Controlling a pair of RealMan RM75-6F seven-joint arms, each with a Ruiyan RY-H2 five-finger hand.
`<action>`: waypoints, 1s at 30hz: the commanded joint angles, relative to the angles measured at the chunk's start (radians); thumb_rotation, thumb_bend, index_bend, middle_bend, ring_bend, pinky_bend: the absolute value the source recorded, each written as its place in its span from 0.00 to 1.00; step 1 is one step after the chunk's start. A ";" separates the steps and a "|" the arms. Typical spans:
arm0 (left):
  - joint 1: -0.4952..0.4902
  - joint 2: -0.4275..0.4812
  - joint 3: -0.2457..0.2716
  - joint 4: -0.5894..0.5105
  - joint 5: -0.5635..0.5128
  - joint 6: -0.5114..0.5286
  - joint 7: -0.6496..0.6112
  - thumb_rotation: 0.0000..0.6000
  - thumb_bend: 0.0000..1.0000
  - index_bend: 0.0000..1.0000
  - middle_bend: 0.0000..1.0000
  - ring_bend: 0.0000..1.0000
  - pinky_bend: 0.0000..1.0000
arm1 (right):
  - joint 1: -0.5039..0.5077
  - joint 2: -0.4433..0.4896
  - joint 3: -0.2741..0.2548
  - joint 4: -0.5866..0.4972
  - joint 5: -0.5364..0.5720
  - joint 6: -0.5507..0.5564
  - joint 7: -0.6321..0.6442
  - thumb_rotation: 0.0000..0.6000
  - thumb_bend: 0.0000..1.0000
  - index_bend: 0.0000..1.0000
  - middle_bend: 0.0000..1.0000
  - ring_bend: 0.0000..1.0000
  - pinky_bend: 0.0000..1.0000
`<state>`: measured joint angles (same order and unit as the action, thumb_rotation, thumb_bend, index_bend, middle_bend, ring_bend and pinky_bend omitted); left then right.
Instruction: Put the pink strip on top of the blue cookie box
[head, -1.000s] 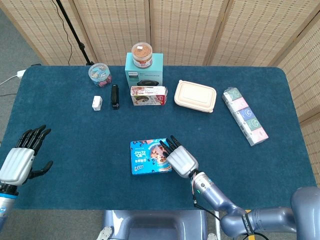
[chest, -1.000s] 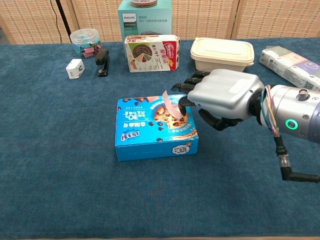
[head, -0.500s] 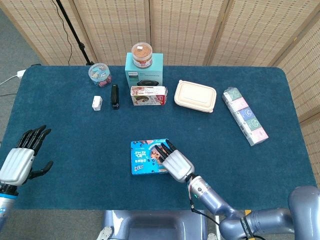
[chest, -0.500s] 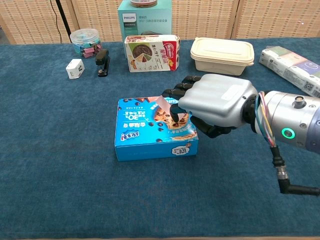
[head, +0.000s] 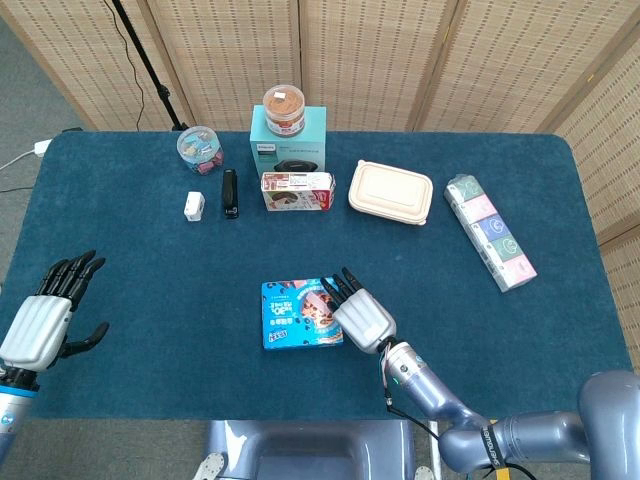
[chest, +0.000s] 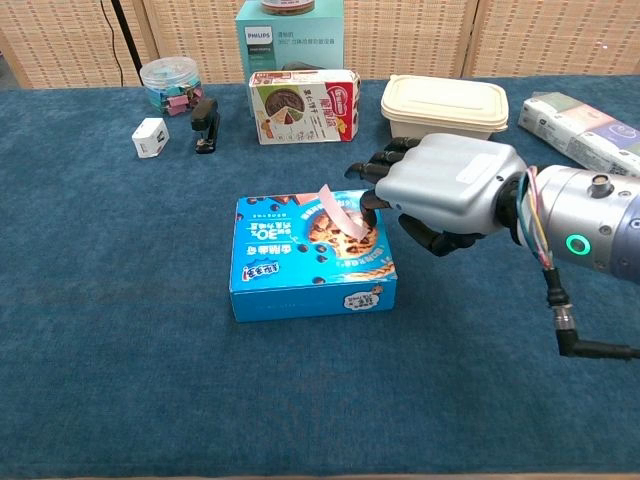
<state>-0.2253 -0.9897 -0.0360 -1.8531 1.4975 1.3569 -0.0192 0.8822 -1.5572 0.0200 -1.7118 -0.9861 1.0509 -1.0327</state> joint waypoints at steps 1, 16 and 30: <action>0.001 -0.001 0.000 -0.001 0.001 0.001 0.002 1.00 0.30 0.00 0.00 0.00 0.00 | -0.002 0.001 0.005 0.003 0.015 0.001 0.009 1.00 0.84 0.30 0.00 0.00 0.00; 0.004 0.001 -0.002 0.002 -0.001 0.001 -0.001 1.00 0.30 0.00 0.00 0.00 0.00 | 0.006 -0.015 -0.016 -0.057 -0.045 0.017 -0.011 1.00 0.84 0.31 0.00 0.00 0.00; 0.005 0.002 -0.003 0.001 -0.001 0.000 -0.003 1.00 0.30 0.00 0.00 0.00 0.00 | -0.002 -0.005 -0.017 -0.023 -0.012 0.019 -0.004 1.00 0.84 0.31 0.00 0.00 0.00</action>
<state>-0.2198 -0.9876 -0.0394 -1.8523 1.4966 1.3571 -0.0226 0.8803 -1.5626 0.0024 -1.7360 -0.9995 1.0697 -1.0378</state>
